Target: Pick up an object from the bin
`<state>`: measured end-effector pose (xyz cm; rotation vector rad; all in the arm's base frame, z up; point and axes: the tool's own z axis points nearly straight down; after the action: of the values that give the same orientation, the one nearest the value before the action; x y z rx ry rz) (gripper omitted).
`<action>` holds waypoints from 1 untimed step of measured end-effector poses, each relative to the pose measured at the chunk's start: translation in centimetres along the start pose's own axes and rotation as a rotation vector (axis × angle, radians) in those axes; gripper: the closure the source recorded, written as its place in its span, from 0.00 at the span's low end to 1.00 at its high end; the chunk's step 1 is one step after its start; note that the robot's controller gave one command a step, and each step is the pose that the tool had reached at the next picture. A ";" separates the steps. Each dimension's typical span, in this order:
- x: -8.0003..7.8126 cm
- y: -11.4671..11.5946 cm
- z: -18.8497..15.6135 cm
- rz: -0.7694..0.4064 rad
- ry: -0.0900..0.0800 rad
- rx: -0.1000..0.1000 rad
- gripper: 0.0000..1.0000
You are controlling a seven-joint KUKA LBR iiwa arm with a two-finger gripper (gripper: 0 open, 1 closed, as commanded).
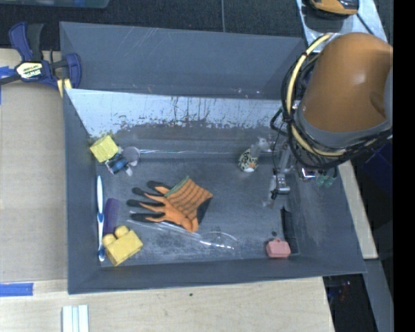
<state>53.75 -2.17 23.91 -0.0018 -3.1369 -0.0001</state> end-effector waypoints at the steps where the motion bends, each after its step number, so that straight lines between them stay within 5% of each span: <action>1: -0.2 0.0 -0.4 -0.001 -0.009 0.000 0.00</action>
Offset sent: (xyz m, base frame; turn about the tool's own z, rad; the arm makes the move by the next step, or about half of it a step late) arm 0.0225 0.0737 -0.1691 -0.1672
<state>53.92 -2.16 24.33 -0.0006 -3.1454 0.0004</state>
